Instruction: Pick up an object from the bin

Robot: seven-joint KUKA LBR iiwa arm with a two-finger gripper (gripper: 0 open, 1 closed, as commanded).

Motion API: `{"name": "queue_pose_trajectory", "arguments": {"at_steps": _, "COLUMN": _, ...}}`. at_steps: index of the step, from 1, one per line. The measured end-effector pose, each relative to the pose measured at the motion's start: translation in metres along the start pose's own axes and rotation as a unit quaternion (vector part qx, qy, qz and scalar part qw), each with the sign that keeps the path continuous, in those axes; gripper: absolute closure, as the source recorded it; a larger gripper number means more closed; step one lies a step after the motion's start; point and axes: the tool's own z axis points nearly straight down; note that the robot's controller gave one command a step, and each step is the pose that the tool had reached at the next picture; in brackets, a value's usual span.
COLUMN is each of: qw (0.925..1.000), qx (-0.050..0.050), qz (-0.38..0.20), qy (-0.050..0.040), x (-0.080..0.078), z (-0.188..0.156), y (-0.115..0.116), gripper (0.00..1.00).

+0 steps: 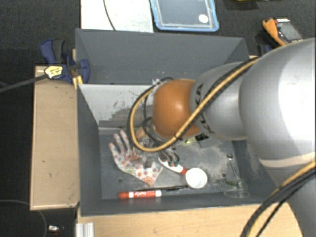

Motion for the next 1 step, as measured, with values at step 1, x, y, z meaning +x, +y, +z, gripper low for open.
{"name": "queue_pose_trajectory", "arguments": {"at_steps": 1, "qw": 1.0, "qx": 0.0, "qz": 0.001, "qy": 0.0007, "x": 0.0007, "z": -0.0066, "y": -0.0001, "gripper": 1.0}}
